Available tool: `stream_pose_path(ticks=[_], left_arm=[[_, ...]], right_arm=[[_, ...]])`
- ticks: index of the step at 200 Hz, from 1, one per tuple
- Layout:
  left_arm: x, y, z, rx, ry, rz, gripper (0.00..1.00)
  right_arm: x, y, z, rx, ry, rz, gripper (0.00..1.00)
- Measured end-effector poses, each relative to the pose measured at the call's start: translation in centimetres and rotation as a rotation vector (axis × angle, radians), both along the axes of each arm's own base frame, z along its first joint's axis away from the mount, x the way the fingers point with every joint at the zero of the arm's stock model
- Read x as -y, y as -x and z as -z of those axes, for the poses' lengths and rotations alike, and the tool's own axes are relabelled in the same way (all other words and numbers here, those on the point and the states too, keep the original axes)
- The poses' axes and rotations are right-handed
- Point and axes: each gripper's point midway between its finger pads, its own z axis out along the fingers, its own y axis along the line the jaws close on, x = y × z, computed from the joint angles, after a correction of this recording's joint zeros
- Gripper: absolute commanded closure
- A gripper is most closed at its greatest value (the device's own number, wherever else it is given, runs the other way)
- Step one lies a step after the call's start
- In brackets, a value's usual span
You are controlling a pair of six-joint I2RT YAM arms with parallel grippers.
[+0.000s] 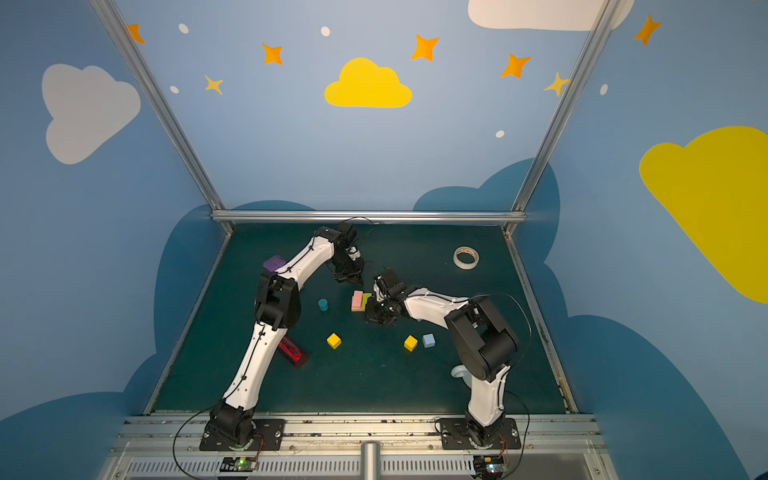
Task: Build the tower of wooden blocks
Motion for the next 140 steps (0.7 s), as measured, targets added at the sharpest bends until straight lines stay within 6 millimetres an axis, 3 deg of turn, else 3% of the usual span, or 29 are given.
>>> stream_pose_path(ticks=[140], left_arm=[[-0.3, 0.5, 0.4, -0.021, -0.016, -0.001, 0.95]], right_arm=[[-0.5, -1.7, -0.2, 0.013, -0.010, 0.016, 1.00]])
